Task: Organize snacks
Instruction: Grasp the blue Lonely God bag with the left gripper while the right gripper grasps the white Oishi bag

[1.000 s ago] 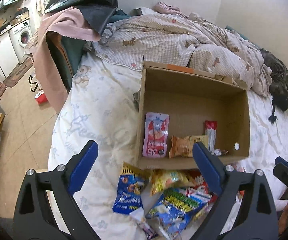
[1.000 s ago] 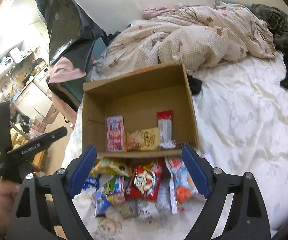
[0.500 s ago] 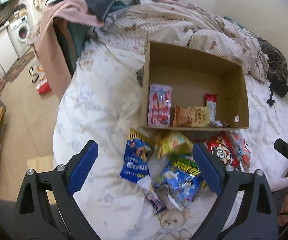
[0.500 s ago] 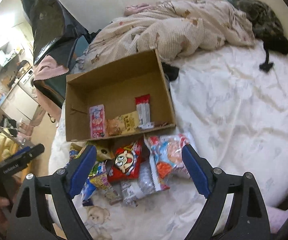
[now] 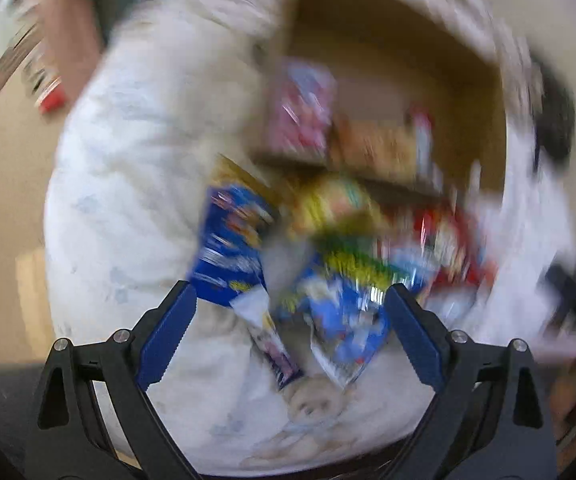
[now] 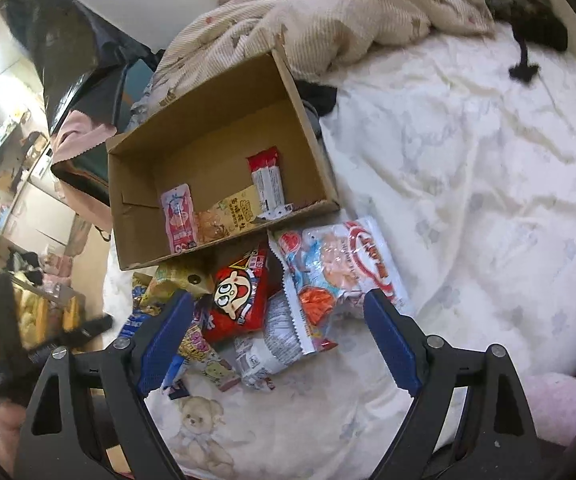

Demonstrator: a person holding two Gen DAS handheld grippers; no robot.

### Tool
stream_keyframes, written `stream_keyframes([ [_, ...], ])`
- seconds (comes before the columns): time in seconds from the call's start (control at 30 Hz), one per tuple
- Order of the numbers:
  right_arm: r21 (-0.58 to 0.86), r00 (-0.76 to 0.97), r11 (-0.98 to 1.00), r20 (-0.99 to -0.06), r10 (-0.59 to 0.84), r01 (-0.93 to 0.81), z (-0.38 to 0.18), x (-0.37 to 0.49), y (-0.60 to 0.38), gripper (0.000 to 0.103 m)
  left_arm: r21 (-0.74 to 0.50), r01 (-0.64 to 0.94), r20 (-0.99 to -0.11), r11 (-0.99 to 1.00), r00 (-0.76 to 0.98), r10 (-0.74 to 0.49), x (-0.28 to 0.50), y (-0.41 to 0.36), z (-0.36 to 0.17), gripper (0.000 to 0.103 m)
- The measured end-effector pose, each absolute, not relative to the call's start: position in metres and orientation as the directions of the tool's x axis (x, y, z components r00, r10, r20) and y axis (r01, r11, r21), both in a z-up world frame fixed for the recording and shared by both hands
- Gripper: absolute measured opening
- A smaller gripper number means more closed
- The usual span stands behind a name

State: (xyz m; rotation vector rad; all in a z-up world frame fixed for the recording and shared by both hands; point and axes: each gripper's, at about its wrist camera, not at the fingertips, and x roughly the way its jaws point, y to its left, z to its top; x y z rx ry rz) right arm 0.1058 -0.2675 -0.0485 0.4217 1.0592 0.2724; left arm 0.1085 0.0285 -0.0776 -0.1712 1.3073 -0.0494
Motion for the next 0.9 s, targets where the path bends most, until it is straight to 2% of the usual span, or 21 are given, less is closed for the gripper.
stream_keyframes([
  [0.07, 0.467, 0.461, 0.884, -0.781, 0.420, -0.015, -0.050, 0.107, -0.267, 0.089, -0.055, 0.112, -0.972, 0.992, 0.222, -0.079, 0.109, 0.000, -0.085, 0.093],
  [0.13, 0.469, 0.455, 0.883, -0.784, 0.423, -0.013, -0.052, 0.107, -0.267, 0.089, -0.042, 0.192, -0.976, 0.980, 0.204, -0.082, 0.111, -0.015, -0.088, 0.093],
  [0.3, 0.507, 0.439, 0.862, -0.779, 0.448, 0.021, -0.058, 0.112, -0.273, 0.089, -0.025, 0.267, -0.992, 0.963, 0.110, -0.056, 0.126, -0.035, -0.121, 0.093],
  [0.4, 0.505, 0.438, 0.862, -0.782, 0.443, 0.031, -0.059, 0.114, -0.276, 0.089, -0.024, 0.299, -0.992, 0.954, 0.115, -0.061, 0.129, -0.046, -0.130, 0.093],
  [0.53, 0.518, 0.420, 0.853, -0.788, 0.451, 0.055, -0.066, 0.115, -0.281, 0.089, -0.054, 0.325, -0.991, 0.944, 0.095, -0.090, 0.128, -0.056, -0.137, 0.074],
  [0.6, 0.528, 0.400, 0.846, -0.793, 0.460, 0.073, -0.071, 0.117, -0.282, 0.089, -0.039, 0.336, -0.992, 0.941, 0.101, -0.078, 0.127, -0.058, -0.141, 0.070],
  [0.7, 0.539, 0.383, 0.837, -0.796, 0.469, 0.093, -0.077, 0.119, -0.284, 0.089, -0.035, 0.323, -0.990, 0.946, 0.122, -0.078, 0.123, -0.057, -0.135, 0.051],
  [0.9, 0.524, 0.410, 0.844, -0.799, 0.439, 0.118, -0.073, 0.117, -0.291, 0.089, -0.092, 0.340, -0.977, 0.936, 0.153, -0.151, 0.103, -0.055, -0.105, 0.047],
])
